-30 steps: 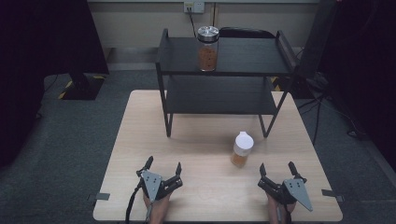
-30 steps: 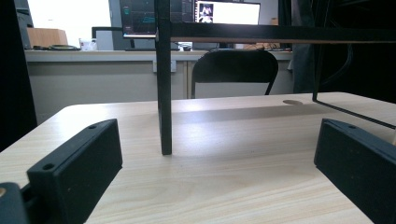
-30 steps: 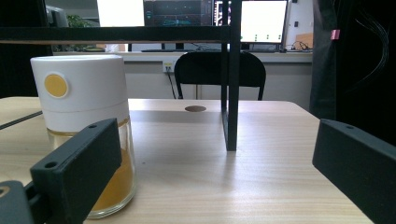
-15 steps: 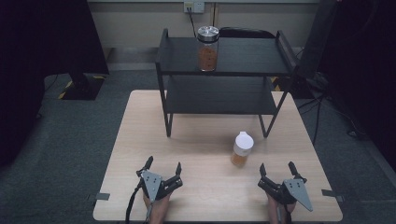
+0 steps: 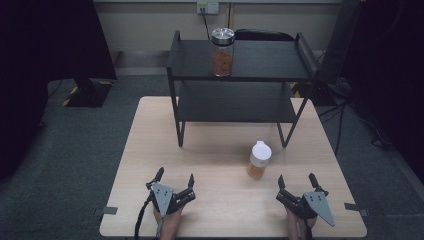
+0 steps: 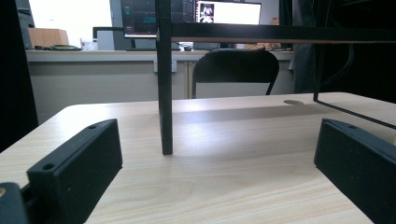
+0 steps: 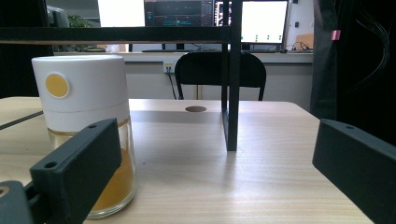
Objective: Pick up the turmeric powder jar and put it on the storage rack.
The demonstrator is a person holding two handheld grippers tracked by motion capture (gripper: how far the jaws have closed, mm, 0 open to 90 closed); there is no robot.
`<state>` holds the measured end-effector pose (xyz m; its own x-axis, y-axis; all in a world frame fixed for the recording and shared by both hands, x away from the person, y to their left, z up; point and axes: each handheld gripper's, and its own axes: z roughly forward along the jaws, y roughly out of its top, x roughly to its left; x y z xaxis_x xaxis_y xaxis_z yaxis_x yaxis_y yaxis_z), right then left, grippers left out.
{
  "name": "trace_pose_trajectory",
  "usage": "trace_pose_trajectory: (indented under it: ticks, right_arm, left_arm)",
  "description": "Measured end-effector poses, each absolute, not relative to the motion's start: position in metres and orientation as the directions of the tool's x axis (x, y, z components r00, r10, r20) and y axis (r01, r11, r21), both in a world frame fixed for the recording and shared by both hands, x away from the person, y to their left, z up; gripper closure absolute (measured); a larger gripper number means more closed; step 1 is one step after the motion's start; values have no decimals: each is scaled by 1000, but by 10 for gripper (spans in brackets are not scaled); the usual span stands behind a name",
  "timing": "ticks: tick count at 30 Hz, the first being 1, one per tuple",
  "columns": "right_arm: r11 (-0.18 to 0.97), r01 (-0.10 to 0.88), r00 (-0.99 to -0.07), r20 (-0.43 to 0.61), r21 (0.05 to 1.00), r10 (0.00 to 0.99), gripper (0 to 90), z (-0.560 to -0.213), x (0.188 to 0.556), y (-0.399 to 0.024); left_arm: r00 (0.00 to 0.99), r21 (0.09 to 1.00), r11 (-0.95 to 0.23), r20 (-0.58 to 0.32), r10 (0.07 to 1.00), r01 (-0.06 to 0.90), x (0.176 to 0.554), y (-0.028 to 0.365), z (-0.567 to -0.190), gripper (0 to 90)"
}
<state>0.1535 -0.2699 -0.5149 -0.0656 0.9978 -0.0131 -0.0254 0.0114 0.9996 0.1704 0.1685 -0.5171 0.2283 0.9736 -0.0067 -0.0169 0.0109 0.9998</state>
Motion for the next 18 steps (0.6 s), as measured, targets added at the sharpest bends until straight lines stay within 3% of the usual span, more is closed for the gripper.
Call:
trace_pose_trajectory:
  ticks: [18]
  right_arm:
    - [18, -9, -82, -18, 1000, 996, 0, -511, 155, -272]
  left_arm:
    - [234, 1000, 10, -6, 972, -17, 171, 169, -517, 3]
